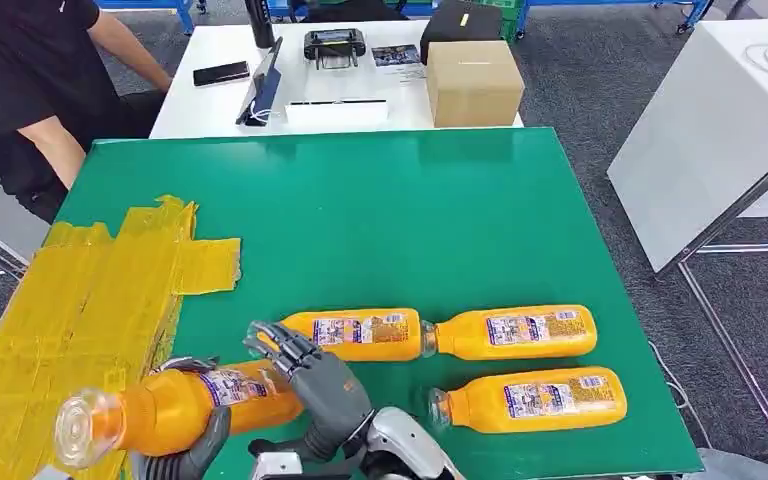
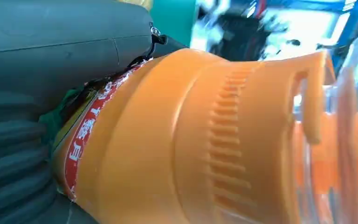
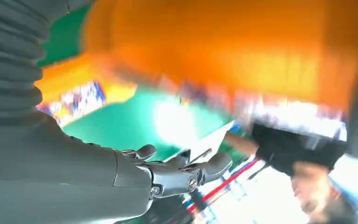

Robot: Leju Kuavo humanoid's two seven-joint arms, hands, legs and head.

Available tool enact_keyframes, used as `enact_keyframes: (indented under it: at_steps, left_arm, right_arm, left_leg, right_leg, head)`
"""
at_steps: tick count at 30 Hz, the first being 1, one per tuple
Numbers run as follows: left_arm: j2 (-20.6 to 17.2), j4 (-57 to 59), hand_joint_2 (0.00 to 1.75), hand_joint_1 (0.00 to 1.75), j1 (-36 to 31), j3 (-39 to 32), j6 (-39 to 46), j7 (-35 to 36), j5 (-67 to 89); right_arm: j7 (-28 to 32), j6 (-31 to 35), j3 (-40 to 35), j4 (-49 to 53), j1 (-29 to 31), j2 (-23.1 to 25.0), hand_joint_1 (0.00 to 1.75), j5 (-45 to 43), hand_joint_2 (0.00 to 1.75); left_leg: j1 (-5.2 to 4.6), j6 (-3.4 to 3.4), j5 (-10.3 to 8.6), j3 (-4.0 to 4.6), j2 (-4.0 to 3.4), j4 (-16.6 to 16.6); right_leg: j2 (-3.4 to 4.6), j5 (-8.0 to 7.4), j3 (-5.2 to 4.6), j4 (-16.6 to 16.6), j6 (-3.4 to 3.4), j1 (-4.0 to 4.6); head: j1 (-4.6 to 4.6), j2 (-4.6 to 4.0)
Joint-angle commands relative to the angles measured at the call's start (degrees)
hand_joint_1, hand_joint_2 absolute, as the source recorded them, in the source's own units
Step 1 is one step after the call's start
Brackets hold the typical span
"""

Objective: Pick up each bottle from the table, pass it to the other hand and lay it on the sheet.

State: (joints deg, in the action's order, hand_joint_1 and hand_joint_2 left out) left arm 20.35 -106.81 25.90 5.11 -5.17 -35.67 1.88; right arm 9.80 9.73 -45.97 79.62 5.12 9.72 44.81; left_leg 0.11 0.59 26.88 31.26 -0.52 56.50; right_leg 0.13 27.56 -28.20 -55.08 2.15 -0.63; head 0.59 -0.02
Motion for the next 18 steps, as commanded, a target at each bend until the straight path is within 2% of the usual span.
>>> enact_keyframes:
  at_steps: [1,3,6,9,11,14,18]
  left_arm:
    - [-0.3,-4.3,1.75,1.75,-6.8,-11.2,18.0,-4.1,20.8]
    - [-0.5,-1.9,1.75,1.75,-9.0,-15.3,26.0,-3.3,33.5]
    - [-1.7,2.2,1.75,1.75,-11.5,-16.6,28.0,-1.1,38.4]
    - [-4.4,10.2,1.75,1.75,-15.0,-17.4,38.6,5.6,57.2]
    - [-7.4,18.6,1.75,1.75,-18.0,-17.5,43.6,13.9,73.7]
    - [-12.5,28.7,1.75,1.75,-21.5,-14.8,42.6,20.6,82.6]
    - [-15.8,37.4,1.75,1.75,-24.5,-13.2,38.4,26.6,88.1]
  right_arm:
    - [-7.7,-3.9,8.1,-0.8,8.1,-1.5,0.00,0.1,1.75]
    - [-8.1,-6.5,8.4,-5.1,10.6,-3.1,0.00,-1.3,1.75]
    - [-7.8,-6.8,8.2,-8.9,12.2,-3.9,0.00,-1.5,1.75]
    - [-8.6,-8.6,6.4,-13.8,15.8,-4.1,0.00,-3.3,1.75]
    - [-8.4,-10.6,4.7,-19.0,20.4,-3.4,0.00,-4.7,1.75]
    - [-8.8,-12.8,2.2,-24.8,26.1,-2.1,0.00,-6.3,1.75]
    - [-9.7,-14.9,0.0,-29.6,30.0,-0.4,0.00,-7.7,1.75]
  left_leg:
    - [0.11,-0.04,-0.07,0.09,0.02,0.1]
    - [0.09,-0.03,-0.09,0.01,0.04,0.0]
    - [0.02,-0.01,-0.13,-0.14,0.05,-0.1]
    - [-0.01,-0.01,-0.17,-0.25,0.10,-0.2]
    - [0.06,-0.04,-0.22,-0.25,0.08,-0.3]
    - [-0.04,-0.04,-0.16,-0.28,-0.05,-0.2]
    - [-0.02,-0.06,-0.17,-0.22,-0.03,-0.2]
  right_leg:
    - [0.01,-0.10,-0.06,0.0,-0.07,0.11]
    - [-0.01,-0.12,0.04,0.1,-0.06,0.10]
    - [-0.04,-0.12,0.17,0.2,-0.03,0.03]
    - [-0.09,-0.13,0.30,0.2,-0.04,-0.01]
    - [-0.06,-0.21,0.28,0.3,-0.09,0.06]
    - [0.07,-0.14,0.26,0.2,-0.06,-0.03]
    - [0.06,-0.13,0.20,0.1,-0.07,-0.01]
  head:
    - [0.00,0.00]
    - [0.00,0.00]
    - [0.00,0.00]
    - [0.00,0.00]
    - [0.00,0.00]
    - [0.00,0.00]
    - [0.00,0.00]
